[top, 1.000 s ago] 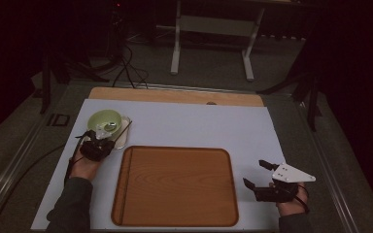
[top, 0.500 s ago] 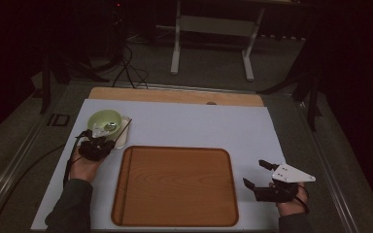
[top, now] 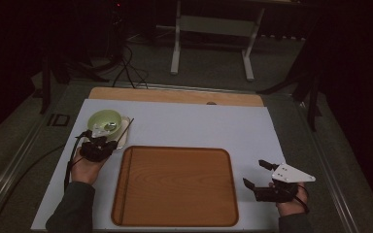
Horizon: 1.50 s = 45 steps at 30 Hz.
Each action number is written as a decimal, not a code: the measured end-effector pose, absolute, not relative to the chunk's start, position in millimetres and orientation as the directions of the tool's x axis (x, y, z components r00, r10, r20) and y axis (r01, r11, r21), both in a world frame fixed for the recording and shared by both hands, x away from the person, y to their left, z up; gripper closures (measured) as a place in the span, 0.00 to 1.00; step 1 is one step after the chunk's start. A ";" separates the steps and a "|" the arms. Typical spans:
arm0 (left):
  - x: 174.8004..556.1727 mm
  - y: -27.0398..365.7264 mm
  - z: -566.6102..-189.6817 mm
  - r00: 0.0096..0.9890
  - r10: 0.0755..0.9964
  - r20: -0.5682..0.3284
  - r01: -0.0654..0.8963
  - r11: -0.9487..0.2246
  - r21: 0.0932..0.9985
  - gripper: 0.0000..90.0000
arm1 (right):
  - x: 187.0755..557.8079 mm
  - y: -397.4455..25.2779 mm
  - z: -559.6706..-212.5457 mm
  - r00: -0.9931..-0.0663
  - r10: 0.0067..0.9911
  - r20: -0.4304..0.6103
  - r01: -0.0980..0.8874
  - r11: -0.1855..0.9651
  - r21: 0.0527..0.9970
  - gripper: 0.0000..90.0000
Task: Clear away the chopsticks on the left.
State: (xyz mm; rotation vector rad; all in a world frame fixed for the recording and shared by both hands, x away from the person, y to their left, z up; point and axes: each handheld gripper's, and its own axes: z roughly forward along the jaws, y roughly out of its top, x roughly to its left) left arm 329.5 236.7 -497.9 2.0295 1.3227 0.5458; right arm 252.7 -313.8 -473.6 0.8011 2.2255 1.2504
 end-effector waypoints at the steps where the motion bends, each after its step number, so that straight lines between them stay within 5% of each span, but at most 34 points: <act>1: 328.9 236.0 -497.4 0.404 0.915 -0.007 0.646 -0.280 0.710 0.95 | 252.7 -313.9 -473.5 -0.723 0.682 -0.109 0.261 0.417 0.871 0.16; 45: 296.5 190.2 -470.4 0.387 0.914 -0.120 0.623 -0.163 0.765 0.95 | 251.9 -313.2 -473.5 -0.725 0.680 -0.111 0.258 0.417 0.871 0.16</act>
